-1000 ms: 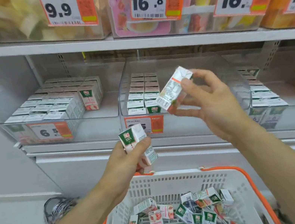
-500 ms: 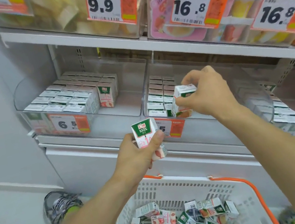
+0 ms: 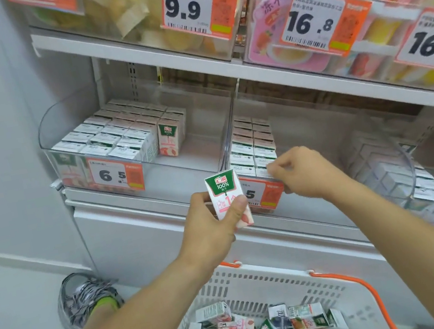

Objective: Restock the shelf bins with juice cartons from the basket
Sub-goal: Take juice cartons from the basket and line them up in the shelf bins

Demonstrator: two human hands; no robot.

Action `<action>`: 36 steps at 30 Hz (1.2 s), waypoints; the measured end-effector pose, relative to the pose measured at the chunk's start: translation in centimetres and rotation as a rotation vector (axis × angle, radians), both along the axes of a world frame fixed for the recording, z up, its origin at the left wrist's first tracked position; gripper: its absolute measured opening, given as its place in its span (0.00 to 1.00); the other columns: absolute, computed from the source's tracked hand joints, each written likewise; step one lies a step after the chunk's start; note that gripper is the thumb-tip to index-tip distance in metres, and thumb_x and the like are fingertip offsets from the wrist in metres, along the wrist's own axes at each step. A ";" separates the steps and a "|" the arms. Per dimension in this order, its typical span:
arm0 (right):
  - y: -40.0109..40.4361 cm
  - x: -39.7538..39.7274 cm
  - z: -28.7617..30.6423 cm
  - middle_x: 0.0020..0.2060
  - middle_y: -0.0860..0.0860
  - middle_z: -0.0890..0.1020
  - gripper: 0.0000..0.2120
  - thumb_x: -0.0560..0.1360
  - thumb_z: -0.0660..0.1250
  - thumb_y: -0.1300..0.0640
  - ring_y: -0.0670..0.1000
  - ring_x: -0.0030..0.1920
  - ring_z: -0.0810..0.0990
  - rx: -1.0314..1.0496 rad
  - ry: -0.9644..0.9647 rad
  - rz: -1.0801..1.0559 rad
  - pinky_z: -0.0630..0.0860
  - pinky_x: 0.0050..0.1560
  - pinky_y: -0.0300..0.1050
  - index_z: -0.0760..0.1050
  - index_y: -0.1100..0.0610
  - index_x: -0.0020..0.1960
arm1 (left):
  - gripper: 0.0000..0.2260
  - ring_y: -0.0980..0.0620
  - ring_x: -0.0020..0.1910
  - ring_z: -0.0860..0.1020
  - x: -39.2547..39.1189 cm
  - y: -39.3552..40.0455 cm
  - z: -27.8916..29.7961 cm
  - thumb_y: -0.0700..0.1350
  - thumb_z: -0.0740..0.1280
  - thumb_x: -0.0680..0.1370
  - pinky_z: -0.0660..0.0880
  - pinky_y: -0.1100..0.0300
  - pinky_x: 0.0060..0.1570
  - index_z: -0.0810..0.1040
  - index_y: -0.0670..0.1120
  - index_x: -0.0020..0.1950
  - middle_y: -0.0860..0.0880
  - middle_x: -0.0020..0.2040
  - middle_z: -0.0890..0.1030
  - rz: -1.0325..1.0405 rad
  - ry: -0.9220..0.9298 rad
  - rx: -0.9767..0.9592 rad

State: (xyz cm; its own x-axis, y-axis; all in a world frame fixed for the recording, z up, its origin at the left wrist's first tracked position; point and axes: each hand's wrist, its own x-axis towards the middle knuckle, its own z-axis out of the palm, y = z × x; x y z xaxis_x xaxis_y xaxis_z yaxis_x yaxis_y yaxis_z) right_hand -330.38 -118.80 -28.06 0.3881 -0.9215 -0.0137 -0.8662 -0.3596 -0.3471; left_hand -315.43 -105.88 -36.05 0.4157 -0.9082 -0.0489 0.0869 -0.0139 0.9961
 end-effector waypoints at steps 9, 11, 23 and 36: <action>4.9 1.6 1.7 0.54 0.41 0.77 0.13 0.76 0.67 0.43 0.45 0.44 0.82 -0.111 -0.507 0.339 0.78 0.41 0.37 0.75 0.38 0.61 | 0.18 0.59 0.46 0.81 2.0 0.7 0.9 0.49 0.74 0.75 0.78 0.63 0.47 0.71 0.53 0.61 0.53 0.47 0.83 0.041 -0.204 -0.140; 5.6 3.1 2.1 0.54 0.40 0.77 0.20 0.72 0.69 0.39 0.46 0.44 0.82 0.005 -0.475 0.443 0.79 0.39 0.38 0.73 0.36 0.64 | 0.17 0.59 0.43 0.82 2.8 1.1 1.5 0.48 0.73 0.75 0.77 0.67 0.43 0.72 0.54 0.62 0.54 0.45 0.83 0.057 -0.267 -0.237; 1.5 14.1 3.0 0.47 0.44 0.82 0.12 0.74 0.73 0.52 0.48 0.44 0.84 -0.166 -0.566 0.332 0.82 0.47 0.50 0.76 0.49 0.56 | 0.34 0.47 0.69 0.67 11.7 -1.1 2.1 0.47 0.76 0.71 0.62 0.52 0.69 0.66 0.48 0.74 0.47 0.68 0.71 0.482 -0.842 -0.173; -7.0 24.8 -3.3 0.60 0.58 0.80 0.16 0.74 0.72 0.58 0.57 0.60 0.79 -0.189 -0.087 0.037 0.74 0.53 0.41 0.77 0.59 0.60 | 0.17 0.48 0.57 0.72 14.9 -2.3 -1.6 0.52 0.79 0.66 0.61 0.55 0.56 0.79 0.51 0.50 0.52 0.52 0.75 0.637 -0.920 -0.164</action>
State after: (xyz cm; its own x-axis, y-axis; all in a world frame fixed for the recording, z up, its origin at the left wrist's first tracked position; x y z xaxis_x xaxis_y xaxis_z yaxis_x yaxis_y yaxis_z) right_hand -305.60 -125.77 -31.36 0.4136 -0.8897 0.1936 -0.8210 -0.4563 -0.3432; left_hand -300.49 -108.21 -37.63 0.6220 -0.4850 0.6147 -0.7356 -0.0928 0.6711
